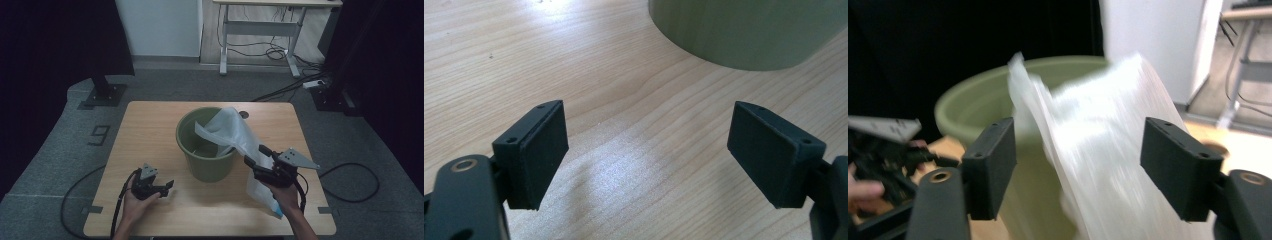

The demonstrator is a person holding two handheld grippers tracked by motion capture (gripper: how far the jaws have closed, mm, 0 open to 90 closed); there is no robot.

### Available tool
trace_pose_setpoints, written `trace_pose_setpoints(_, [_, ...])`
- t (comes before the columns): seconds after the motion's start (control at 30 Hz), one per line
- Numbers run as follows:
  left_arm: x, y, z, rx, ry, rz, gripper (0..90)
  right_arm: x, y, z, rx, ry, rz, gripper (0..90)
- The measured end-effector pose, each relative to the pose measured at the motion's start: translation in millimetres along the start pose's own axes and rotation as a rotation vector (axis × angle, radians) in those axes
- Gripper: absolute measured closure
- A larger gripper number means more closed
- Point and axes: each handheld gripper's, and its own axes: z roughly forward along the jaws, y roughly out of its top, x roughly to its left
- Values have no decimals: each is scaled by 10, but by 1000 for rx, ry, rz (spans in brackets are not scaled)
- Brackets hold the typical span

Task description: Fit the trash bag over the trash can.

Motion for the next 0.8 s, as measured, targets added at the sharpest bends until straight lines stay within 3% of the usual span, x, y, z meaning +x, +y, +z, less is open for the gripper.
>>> trace_pose_setpoints(0.2, [-8, -1, 11, 0, -1, -5, 164, -77, -381, -116, 59, -46, 23, 253])
trace_pose_setpoints(0.3, [-15, 0, 7, 3, -5, -6, 164, -84, -588, -80, 112, -38, 31, 253])
trace_pose_setpoints(0.4, [-10, -4, 0, 0, -4, -12, 165, -121, -754, -10, 156, -62, 38, 281])
trace_pose_setpoints(0.47, [-1, -6, -7, -4, -2, -16, 165, -155, -818, 23, 169, -91, 24, 362])
trace_pose_setpoints(0.57, [8, -3, -25, -8, -7, -20, 178, -205, -868, 35, 165, -66, 1, 663])
trace_pose_setpoints(0.63, [9, -2, -37, -15, -15, -20, 191, -223, -867, 28, 167, -77, -23, 796])
trace_pose_setpoints(0.7, [8, 0, -47, -22, -20, -23, 197, -252, -833, -1, 151, -76, -21, 869])
trace_pose_setpoints(0.8, [4, 7, -61, -29, -25, -28, 199, -299, -739, -65, 119, -95, -26, 883])
